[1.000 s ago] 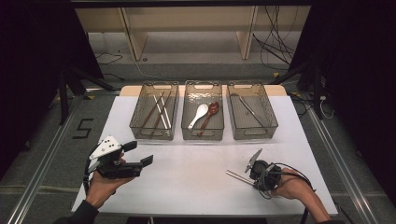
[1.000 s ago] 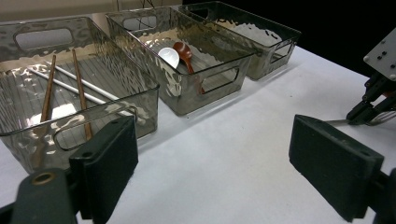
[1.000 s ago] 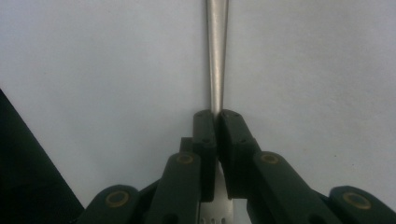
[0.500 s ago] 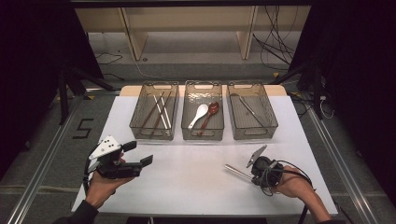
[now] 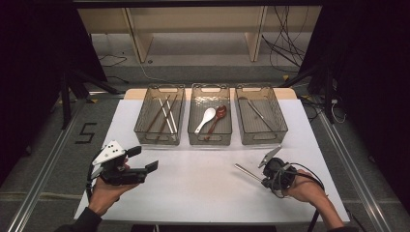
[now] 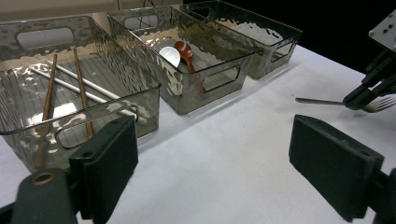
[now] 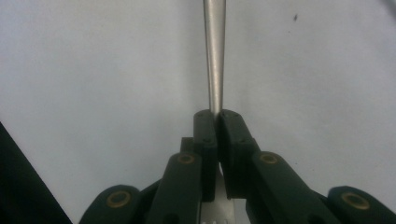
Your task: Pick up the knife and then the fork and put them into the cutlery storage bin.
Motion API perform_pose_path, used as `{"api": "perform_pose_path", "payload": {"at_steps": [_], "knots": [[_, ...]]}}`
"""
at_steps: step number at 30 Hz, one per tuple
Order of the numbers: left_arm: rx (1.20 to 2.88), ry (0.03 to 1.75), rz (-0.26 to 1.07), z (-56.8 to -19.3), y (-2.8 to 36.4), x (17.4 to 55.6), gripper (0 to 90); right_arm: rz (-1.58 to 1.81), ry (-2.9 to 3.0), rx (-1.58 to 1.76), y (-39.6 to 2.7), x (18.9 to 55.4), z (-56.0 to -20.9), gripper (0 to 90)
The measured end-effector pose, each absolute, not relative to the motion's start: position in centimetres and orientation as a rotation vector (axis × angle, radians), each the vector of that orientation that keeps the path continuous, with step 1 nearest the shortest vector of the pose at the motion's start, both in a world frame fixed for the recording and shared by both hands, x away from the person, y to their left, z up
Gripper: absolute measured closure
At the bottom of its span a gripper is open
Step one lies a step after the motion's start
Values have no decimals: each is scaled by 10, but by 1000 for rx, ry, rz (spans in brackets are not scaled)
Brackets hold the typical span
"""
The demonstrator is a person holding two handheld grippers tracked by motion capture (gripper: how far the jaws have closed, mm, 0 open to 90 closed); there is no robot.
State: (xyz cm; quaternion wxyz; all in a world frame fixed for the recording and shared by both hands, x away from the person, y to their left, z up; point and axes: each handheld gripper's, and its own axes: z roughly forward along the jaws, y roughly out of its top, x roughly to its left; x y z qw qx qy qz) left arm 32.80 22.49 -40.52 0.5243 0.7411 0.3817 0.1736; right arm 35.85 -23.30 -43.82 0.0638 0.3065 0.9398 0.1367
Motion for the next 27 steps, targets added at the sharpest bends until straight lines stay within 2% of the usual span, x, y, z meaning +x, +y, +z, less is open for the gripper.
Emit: {"api": "perform_pose_path", "payload": {"at_steps": [16, 27], "knots": [[1771, 925, 418, -406, 227, 329, 150, 637, 2776, 1030, -244, 372, -417, 864], [1771, 927, 419, -406, 228, 330, 150, 787, 2616, 1161, -257, 402, -389, 864]]}}
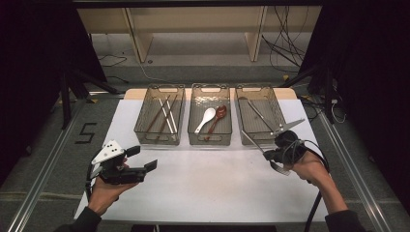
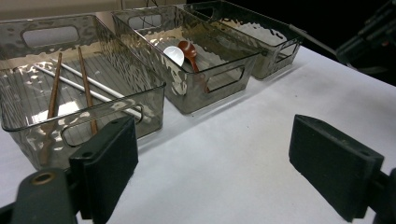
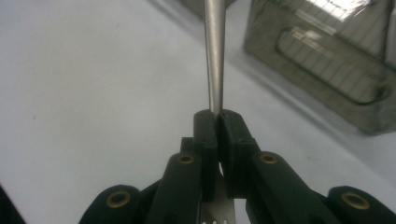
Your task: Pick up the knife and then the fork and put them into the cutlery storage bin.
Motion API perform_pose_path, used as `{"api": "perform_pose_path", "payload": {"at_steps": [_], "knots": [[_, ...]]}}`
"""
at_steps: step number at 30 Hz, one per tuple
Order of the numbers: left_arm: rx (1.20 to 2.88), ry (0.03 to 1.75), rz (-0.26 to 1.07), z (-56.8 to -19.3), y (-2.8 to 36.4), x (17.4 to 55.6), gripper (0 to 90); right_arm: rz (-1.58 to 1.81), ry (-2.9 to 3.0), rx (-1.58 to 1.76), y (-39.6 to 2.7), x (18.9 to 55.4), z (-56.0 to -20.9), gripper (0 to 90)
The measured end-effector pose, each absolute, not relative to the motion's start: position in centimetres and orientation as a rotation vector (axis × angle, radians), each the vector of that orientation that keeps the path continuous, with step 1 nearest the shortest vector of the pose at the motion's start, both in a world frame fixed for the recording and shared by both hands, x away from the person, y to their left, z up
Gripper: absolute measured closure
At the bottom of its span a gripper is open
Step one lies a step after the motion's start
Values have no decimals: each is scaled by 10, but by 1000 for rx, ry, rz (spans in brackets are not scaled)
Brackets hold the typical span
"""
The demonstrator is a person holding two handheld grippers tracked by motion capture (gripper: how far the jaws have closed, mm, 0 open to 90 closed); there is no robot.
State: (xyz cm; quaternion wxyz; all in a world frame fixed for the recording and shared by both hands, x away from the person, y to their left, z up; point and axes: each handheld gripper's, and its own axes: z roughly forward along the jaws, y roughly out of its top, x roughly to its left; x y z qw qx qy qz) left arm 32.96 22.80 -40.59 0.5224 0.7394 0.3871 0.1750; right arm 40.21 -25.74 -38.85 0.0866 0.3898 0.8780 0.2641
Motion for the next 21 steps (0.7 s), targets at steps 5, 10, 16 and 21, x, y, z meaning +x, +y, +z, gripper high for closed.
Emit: {"api": "perform_pose_path", "payload": {"at_steps": [5, 10, 16, 21], "knots": [[1771, 927, 422, -406, 228, 330, 151, 838, 2539, 1204, -260, 418, -375, 864], [1765, 927, 422, -406, 228, 330, 150, 864, 2474, 1244, -259, 438, -365, 864], [1769, 924, 422, -406, 228, 329, 150, 863, 2422, 1282, -257, 462, -355, 864], [1764, 926, 423, -406, 228, 329, 150, 880, 2376, 1302, -254, 479, -345, 863]]}}
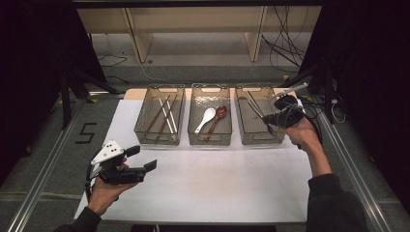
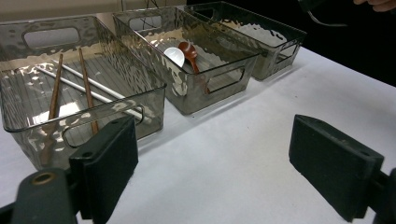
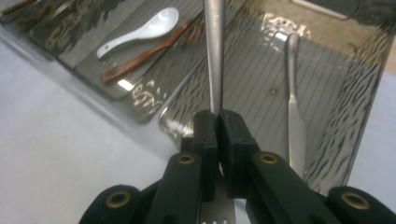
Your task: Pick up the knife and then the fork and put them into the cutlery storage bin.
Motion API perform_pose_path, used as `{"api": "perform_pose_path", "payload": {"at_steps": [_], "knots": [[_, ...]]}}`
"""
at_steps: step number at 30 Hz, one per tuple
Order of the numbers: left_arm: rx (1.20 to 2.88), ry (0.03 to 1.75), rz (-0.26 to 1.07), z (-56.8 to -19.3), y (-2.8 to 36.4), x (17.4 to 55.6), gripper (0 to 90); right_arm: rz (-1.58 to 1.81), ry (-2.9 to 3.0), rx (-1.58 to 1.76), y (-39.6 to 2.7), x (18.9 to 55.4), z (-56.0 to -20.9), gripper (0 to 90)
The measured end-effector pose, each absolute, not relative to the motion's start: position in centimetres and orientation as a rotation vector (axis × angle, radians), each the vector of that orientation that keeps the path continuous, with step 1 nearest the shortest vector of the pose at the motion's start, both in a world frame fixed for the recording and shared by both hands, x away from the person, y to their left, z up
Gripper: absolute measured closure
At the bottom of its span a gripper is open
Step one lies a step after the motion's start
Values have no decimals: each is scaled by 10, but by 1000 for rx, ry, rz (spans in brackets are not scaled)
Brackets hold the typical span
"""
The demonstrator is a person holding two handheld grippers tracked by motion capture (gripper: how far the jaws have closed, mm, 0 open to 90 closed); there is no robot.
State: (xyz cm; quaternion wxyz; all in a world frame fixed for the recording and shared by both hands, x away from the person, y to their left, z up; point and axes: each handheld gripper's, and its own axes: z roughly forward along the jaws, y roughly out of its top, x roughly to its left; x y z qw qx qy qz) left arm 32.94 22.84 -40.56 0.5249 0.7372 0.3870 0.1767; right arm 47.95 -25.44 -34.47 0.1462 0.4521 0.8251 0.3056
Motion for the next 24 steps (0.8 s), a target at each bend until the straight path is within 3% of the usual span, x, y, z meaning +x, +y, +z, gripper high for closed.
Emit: {"api": "perform_pose_path", "payload": {"at_steps": [24], "knots": [[1761, 924, 420, -406, 229, 329, 150, 842, 2267, 1439, -245, 529, -347, 862]]}}
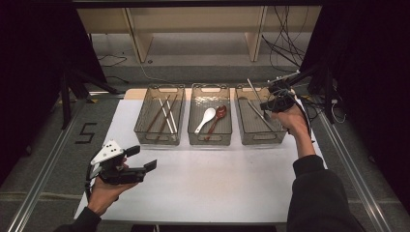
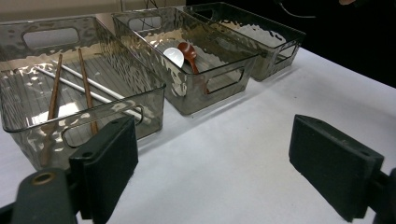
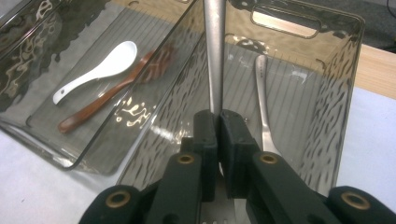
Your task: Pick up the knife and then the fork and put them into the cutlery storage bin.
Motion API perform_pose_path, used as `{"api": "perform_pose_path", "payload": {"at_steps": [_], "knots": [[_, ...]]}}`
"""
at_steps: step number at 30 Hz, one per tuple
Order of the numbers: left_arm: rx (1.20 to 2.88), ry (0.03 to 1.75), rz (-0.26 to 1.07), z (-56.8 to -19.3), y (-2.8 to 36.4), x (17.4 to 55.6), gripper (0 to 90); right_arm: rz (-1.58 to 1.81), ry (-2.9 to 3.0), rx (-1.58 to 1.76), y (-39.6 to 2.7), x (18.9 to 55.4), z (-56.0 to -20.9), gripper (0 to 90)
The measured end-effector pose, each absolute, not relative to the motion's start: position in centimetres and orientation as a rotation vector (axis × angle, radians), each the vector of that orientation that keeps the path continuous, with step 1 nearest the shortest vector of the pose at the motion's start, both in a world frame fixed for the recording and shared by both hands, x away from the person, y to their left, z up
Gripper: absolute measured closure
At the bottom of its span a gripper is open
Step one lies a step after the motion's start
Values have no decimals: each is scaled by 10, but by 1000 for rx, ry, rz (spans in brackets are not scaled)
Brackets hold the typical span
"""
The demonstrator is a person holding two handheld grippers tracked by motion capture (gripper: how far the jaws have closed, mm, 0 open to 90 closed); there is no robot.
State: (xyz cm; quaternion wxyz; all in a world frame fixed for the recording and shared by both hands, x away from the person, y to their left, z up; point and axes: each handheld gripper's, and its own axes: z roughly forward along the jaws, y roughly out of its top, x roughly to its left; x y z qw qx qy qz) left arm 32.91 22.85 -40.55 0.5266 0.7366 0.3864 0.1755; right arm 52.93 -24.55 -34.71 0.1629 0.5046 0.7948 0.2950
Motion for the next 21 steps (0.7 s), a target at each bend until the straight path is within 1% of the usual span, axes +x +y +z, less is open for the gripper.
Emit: {"api": "perform_pose_path", "payload": {"at_steps": [21], "knots": [[1764, 920, 420, -405, 229, 329, 150, 787, 2269, 1476, -237, 543, -362, 862]]}}
